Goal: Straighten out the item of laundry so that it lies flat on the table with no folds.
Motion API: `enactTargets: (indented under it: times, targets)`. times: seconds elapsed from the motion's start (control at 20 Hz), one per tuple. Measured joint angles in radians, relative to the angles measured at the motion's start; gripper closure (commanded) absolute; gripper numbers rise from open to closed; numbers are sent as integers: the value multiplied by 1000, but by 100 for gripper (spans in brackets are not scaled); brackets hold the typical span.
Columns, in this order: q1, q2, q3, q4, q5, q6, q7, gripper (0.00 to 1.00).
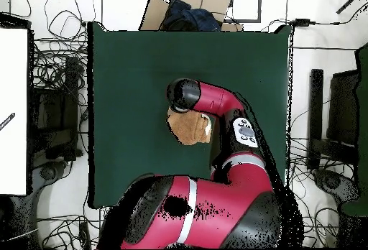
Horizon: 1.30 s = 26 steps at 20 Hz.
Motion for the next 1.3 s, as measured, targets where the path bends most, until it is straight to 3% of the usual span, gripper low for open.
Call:
enactTargets:
  times: [0.8, 1.3]
  targets:
    - [-5, -5, 5, 10, 0, -3, 0, 100]
    - [-69, -22, 64, 66, 0, -41, 0, 100]
